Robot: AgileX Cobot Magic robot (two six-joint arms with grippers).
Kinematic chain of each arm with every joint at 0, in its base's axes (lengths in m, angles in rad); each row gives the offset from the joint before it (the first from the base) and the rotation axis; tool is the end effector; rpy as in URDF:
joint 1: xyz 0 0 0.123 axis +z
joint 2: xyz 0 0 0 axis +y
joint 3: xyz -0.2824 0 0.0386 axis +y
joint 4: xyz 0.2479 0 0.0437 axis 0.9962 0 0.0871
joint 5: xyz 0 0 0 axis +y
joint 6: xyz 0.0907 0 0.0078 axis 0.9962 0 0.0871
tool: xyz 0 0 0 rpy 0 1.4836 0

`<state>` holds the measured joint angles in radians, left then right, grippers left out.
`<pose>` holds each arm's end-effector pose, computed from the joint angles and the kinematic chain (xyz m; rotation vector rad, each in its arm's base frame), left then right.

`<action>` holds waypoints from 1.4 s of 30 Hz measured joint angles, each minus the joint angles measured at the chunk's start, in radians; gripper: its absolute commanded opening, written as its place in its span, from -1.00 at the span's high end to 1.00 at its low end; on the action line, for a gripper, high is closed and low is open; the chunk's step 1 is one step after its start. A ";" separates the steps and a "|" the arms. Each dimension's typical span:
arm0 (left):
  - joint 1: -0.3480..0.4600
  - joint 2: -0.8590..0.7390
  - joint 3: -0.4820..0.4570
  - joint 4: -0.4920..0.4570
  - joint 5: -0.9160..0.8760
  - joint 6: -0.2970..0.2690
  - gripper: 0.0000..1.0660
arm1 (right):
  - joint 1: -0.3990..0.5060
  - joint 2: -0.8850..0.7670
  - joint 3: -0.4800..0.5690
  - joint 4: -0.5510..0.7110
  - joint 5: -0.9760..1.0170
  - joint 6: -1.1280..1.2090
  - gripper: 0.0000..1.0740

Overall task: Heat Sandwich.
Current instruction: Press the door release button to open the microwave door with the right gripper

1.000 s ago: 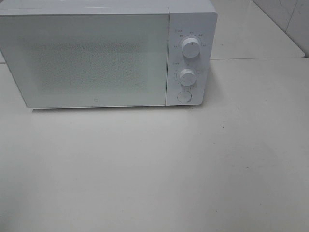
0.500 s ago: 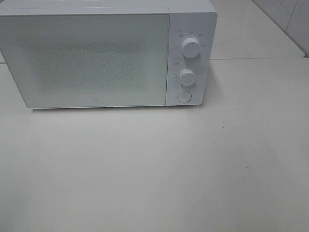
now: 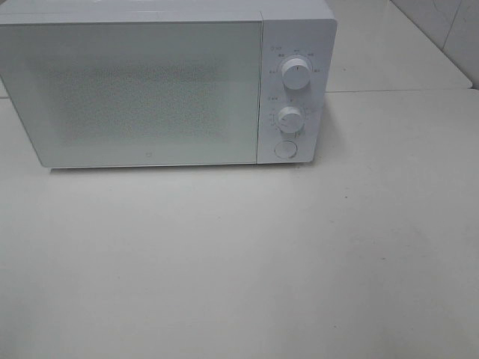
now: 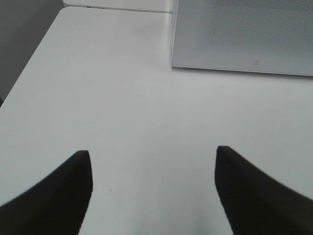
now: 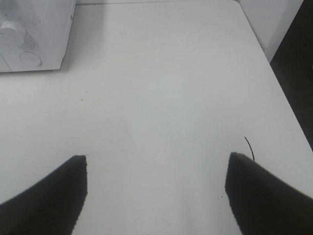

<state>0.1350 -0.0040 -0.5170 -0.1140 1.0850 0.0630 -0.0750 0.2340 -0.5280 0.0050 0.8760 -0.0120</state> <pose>-0.0075 -0.0103 0.2803 -0.0652 2.0413 -0.0126 0.0388 -0.0026 0.2963 0.0660 2.0649 -0.0477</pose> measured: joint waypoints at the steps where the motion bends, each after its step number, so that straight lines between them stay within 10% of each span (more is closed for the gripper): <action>1: 0.000 0.000 0.000 0.000 0.000 0.000 -0.27 | 0.000 -0.021 0.000 0.005 -0.002 0.000 -0.42; 42: 0.000 0.000 0.000 0.000 0.000 0.000 -0.27 | 0.100 -0.242 0.019 0.007 0.115 -0.039 -0.41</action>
<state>0.1350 -0.0040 -0.5170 -0.1140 1.0850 0.0630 0.0250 -0.0080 -0.5090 0.0120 0.9910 -0.0510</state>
